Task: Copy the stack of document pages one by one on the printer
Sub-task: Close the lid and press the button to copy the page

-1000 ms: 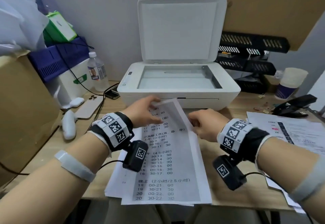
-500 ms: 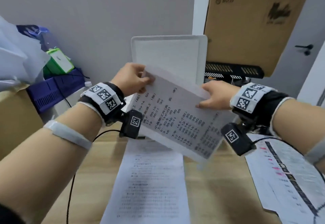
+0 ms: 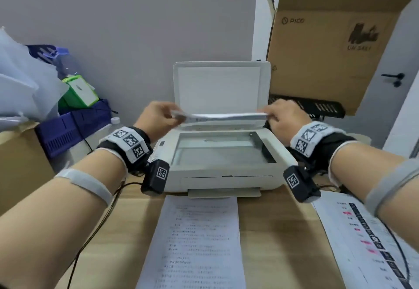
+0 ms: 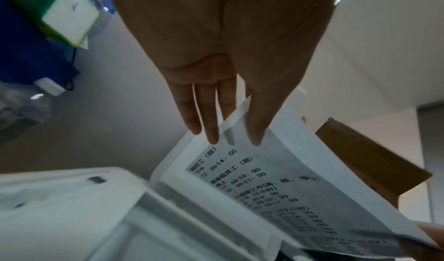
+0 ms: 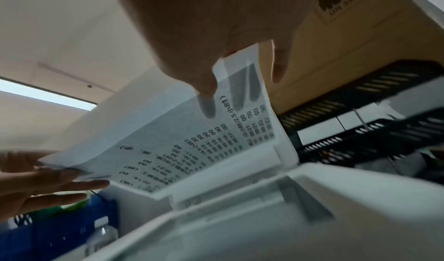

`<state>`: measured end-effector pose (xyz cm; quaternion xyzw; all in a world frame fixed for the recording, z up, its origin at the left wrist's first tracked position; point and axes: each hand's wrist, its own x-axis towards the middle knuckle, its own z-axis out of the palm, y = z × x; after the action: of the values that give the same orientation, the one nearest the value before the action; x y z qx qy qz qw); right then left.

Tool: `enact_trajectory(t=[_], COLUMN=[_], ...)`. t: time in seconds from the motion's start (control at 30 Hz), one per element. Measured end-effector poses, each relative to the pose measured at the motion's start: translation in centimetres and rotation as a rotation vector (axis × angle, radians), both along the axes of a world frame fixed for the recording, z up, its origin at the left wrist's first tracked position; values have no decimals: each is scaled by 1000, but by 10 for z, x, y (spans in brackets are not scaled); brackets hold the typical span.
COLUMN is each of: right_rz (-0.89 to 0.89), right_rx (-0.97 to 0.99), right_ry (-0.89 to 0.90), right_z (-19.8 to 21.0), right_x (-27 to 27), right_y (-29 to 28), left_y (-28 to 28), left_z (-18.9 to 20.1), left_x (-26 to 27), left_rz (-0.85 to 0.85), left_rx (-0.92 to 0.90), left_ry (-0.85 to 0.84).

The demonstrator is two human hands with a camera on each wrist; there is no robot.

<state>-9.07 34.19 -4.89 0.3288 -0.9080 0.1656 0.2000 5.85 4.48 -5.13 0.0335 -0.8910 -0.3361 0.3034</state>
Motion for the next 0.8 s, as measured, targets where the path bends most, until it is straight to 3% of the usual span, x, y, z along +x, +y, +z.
enact_trajectory(t=[0.17,0.33,0.8], right_rz=[2,-21,20], right_rx=[46,247,209], right_ry=[-174,-331,-265], right_z=[-66,-96,-107], right_x=[-14,-9,0], right_y=[-12,-17,-13], left_y=[-15,-10,-5], left_z=[-44,-57,-62], left_x=[-13,-16,-25], left_rz=[126,46,94], left_rx=[-195,-265,-405], left_ry=[-361,-661,-724])
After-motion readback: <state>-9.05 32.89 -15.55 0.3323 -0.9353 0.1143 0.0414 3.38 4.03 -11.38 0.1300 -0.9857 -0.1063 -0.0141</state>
